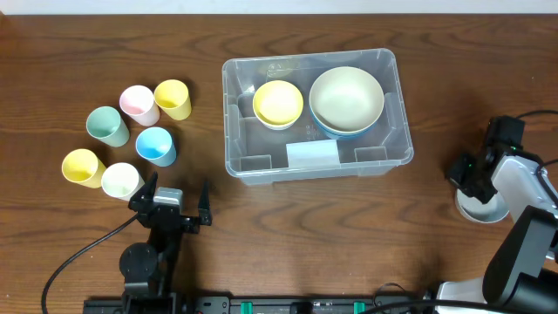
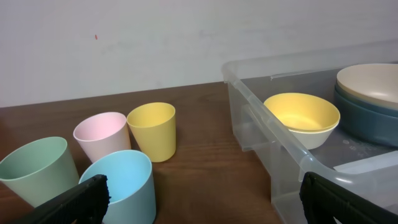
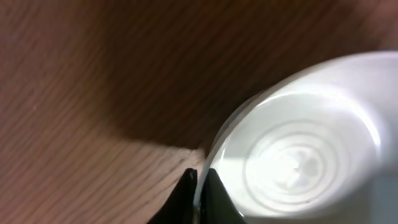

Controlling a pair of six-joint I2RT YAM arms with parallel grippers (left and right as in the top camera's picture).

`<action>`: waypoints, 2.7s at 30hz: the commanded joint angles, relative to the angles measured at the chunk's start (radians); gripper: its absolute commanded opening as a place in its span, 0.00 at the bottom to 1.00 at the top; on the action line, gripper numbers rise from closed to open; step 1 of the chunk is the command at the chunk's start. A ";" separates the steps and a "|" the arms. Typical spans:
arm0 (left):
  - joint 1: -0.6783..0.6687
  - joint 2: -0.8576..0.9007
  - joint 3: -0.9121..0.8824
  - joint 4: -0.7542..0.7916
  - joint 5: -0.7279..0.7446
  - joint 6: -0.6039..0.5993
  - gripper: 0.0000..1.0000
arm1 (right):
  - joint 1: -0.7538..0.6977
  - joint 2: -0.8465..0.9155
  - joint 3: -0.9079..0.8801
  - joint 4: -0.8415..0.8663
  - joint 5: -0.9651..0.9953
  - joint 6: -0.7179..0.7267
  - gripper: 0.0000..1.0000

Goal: Pack container
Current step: 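Lower the right gripper onto the grey-blue bowl rim and grasp, then lift the grey-blue bowl and carry it into the bin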

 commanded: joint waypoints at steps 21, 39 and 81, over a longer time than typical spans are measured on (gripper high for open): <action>0.005 -0.006 -0.019 -0.032 0.011 0.006 0.98 | 0.018 -0.394 0.333 -0.258 -0.304 -0.118 0.01; 0.005 -0.006 -0.019 -0.032 0.011 0.006 0.98 | 0.821 -0.322 0.382 -0.006 -0.201 -0.322 0.01; 0.005 -0.006 -0.019 -0.032 0.011 0.006 0.98 | 1.069 0.185 0.400 0.575 -0.028 -0.487 0.01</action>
